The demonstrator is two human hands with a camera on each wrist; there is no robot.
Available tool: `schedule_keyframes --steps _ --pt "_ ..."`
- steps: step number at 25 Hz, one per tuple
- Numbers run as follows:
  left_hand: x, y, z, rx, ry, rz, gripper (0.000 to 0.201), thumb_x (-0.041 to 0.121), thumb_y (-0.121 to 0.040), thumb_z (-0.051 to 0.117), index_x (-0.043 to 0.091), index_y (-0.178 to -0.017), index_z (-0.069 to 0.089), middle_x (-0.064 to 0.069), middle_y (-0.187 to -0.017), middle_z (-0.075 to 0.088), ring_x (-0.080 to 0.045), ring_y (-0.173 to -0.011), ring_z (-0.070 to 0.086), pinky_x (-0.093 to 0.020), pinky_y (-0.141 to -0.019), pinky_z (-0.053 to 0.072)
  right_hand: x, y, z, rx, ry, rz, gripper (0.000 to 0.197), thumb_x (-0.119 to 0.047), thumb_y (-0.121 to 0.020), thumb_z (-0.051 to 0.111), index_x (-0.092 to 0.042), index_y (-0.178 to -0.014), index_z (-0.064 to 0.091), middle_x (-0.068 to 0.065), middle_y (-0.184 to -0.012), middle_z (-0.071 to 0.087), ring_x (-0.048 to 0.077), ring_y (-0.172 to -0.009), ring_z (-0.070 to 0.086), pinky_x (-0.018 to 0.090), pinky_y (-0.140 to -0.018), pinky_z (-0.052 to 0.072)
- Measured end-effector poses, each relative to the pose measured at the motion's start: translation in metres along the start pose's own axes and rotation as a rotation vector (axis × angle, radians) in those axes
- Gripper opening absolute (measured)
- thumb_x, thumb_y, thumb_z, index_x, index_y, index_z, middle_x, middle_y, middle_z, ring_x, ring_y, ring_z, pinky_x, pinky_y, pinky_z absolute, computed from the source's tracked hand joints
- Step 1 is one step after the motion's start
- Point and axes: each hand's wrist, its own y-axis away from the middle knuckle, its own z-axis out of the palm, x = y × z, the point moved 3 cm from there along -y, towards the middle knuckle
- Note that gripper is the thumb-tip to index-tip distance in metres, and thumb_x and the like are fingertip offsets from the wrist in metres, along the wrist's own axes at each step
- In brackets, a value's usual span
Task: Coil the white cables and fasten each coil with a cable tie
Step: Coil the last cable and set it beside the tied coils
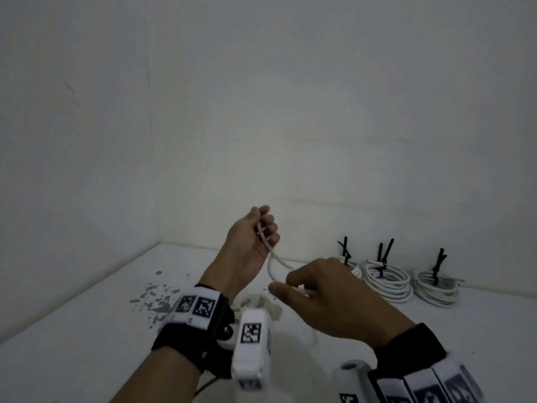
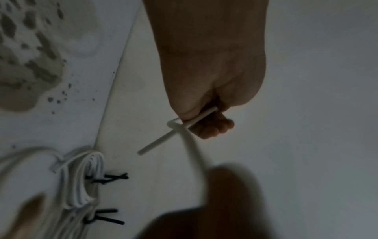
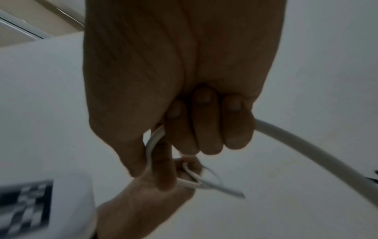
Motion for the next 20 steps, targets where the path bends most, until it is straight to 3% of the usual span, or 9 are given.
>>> schedule_keyframes --steps 3,4,6,8,10,13,15,18,20 --pt "-0.028 0.022 0.012 -0.249 -0.59 -0.131 0.026 0.017 -0.104 0.039 0.003 -0.089 0.056 -0.004 -0.067 0.058 -0.017 -0.06 0.053 -0.024 -0.054 0.042 0.003 -0.006 -0.016 0.173 0.018 0.034 0.039 -0.047 -0.092 0.063 -0.032 -0.056 0.059 -0.013 -0.045 0.049 0.008 -0.047 0.052 0.016 -0.047 0.035" --pt "-0.034 0.028 0.014 -0.317 -0.61 -0.182 0.024 0.014 -0.102 0.04 0.003 -0.087 0.056 -0.003 -0.061 0.05 -0.014 -0.053 0.046 -0.022 -0.05 0.033 0.009 -0.005 -0.02 0.233 0.034 0.061 0.033 -0.047 -0.09 0.066 -0.032 -0.06 0.064 -0.014 -0.047 0.053 0.007 -0.048 0.054 0.015 -0.048 0.037" --pt "-0.039 0.035 0.012 -0.318 -0.471 -0.315 0.032 0.017 -0.102 0.036 0.004 -0.079 0.053 0.004 -0.053 0.032 -0.006 -0.04 0.025 -0.022 -0.047 0.012 0.026 0.0 -0.03 0.374 0.063 0.175 0.038 -0.057 -0.081 0.071 -0.027 -0.061 0.062 -0.01 -0.045 0.053 0.01 -0.045 0.051 0.023 -0.045 0.04" --pt "-0.045 0.035 0.014 -0.326 -0.377 -0.369 0.043 0.029 -0.102 0.032 0.009 -0.074 0.057 0.007 -0.047 0.023 -0.005 -0.037 0.013 -0.023 -0.045 0.007 0.04 0.004 -0.037 0.523 0.078 0.302 0.057 -0.072 -0.067 0.072 -0.021 -0.057 0.051 -0.008 -0.042 0.049 0.009 -0.041 0.045 0.024 -0.043 0.039" --pt "-0.045 0.032 0.016 -0.325 -0.271 -0.352 0.045 0.042 -0.097 0.04 0.015 -0.063 0.051 0.008 -0.041 0.019 -0.009 -0.037 0.006 -0.024 -0.042 0.007 0.055 0.006 -0.037 0.598 0.01 0.358 0.067 -0.075 -0.065 0.072 -0.015 -0.053 0.043 -0.008 -0.039 0.04 0.01 -0.039 0.037 0.02 -0.041 0.032" --pt "-0.028 0.017 0.002 -0.169 -0.028 -0.262 0.042 0.037 -0.085 0.054 0.024 -0.052 0.032 0.008 -0.035 0.017 -0.012 -0.038 0.002 -0.023 -0.04 0.008 0.089 0.017 -0.028 0.428 -0.186 0.399 0.063 -0.067 -0.077 0.063 -0.014 -0.053 0.039 -0.008 -0.043 0.031 0.007 -0.041 0.028 0.019 -0.046 0.027" --pt "-0.012 0.01 -0.016 -0.069 0.044 -0.204 0.044 0.037 -0.086 0.054 0.024 -0.05 0.032 0.008 -0.034 0.019 -0.012 -0.04 0.002 -0.022 -0.037 0.01 0.109 0.031 -0.023 0.295 -0.267 0.46 0.062 -0.062 -0.083 0.059 -0.009 -0.054 0.045 -0.003 -0.044 0.044 0.004 -0.041 0.029 0.016 -0.048 0.027" --pt "0.001 0.009 -0.033 -0.009 -0.002 -0.172 0.05 0.043 -0.092 0.05 0.023 -0.049 0.034 0.008 -0.036 0.017 -0.012 -0.042 0.002 -0.023 -0.037 0.01 0.111 0.034 -0.022 0.276 -0.395 0.436 0.056 -0.056 -0.085 0.056 -0.003 -0.071 0.063 0.004 -0.052 0.045 0.009 -0.044 0.029 0.024 -0.049 0.029" --pt "0.002 0.011 -0.034 -0.041 0.016 -0.192 0.05 0.047 -0.093 0.047 0.023 -0.051 0.035 0.008 -0.04 0.011 -0.012 -0.042 0.001 -0.023 -0.038 0.009 0.095 0.023 -0.02 0.304 -0.437 0.345 0.044 -0.054 -0.088 0.053 -0.014 -0.083 0.069 0.016 -0.059 0.047 0.008 -0.045 0.03 0.023 -0.049 0.027"
